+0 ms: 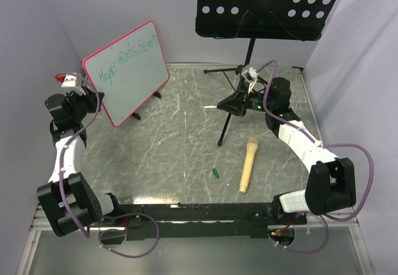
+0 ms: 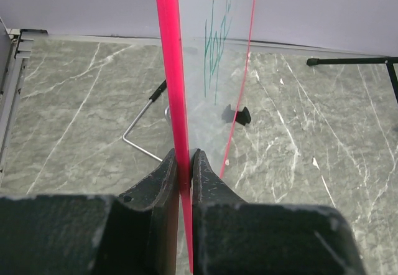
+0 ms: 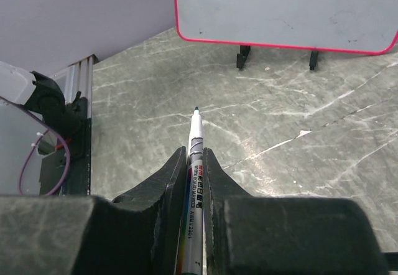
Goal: Write a sentence on the whiteboard
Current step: Put down the whiteboard on the whiteboard stand.
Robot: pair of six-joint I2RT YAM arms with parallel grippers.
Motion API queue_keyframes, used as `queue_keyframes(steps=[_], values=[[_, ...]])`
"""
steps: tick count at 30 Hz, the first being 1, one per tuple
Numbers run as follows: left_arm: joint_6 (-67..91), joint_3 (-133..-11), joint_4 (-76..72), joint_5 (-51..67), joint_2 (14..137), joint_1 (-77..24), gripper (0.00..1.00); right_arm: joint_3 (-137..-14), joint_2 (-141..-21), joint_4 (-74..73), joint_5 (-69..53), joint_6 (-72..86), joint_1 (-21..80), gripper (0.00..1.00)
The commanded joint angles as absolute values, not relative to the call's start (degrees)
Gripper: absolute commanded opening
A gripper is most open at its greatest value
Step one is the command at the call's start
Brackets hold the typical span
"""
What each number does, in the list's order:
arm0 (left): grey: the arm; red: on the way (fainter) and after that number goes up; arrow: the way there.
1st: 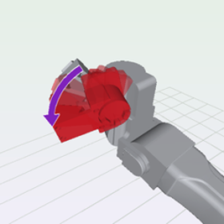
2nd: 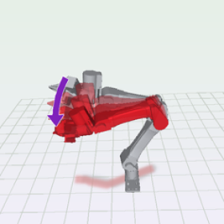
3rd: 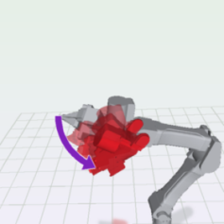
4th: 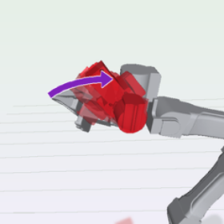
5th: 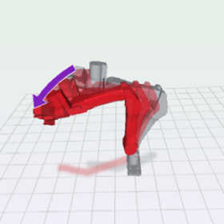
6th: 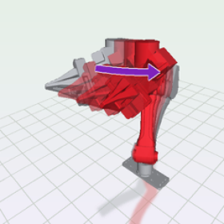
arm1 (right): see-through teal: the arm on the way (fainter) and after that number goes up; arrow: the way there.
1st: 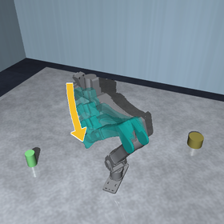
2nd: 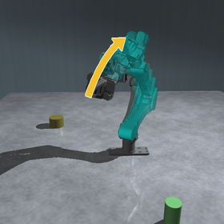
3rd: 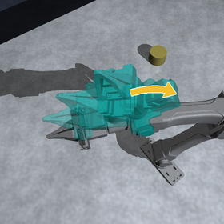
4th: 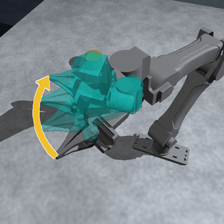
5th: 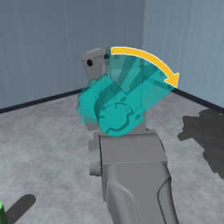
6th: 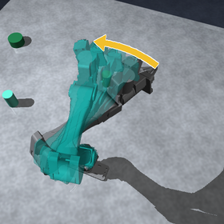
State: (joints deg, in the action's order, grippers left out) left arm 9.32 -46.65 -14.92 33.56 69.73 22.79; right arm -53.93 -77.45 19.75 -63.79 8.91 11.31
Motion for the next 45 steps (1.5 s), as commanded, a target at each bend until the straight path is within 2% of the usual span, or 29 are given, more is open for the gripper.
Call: queue_keyframes(steps=[1, 11, 21, 28, 35, 38, 42, 45], values=[[5.6, -44.8, -25.5, 35.2, 67.8, 23.8, 0.01, -54.3, -77.6, 22.1, -65.5, 8.3, 10.9, 0.00], [3.3, -42.6, -27.8, 39.4, 74.6, 26.0, 0.01, -54.1, -77.2, 22.3, -65.7, 8.3, 10.9, 0.00], [2.0, -40.1, -27.9, 37.7, 77.1, 26.8, 0.01, -54.1, -77.4, 22.5, -65.8, 8.6, 10.9, 0.00], [-7.7, -43.8, -20.8, 36.4, 78.8, 28.5, 0.01, -54.1, -77.3, 22.5, -65.8, 8.4, 10.9, 0.00], [-8.8, -42.7, -20.2, 35.5, 79.9, 28.5, 0.01, -54.2, -77.9, 22.6, -65.8, 8.3, 10.9, 0.00], [-8.9, -41.4, -20.7, 34.0, 80.2, 28.6, 0.06, -54.1, -77.9, 22.8, -65.8, 8.7, 10.8, 0.00], [-5.9, -41.1, -23.0, 33.5, 79.9, 28.9, 0.25, -54.1, -77.7, 22.4, -65.7, 8.4, 10.8, 0.00], [-4.1, -42.6, -23.1, 34.0, 80.2, 29.3, 0.30, -54.1, -77.8, 22.6, -65.8, 8.4, 10.8, 0.00]])
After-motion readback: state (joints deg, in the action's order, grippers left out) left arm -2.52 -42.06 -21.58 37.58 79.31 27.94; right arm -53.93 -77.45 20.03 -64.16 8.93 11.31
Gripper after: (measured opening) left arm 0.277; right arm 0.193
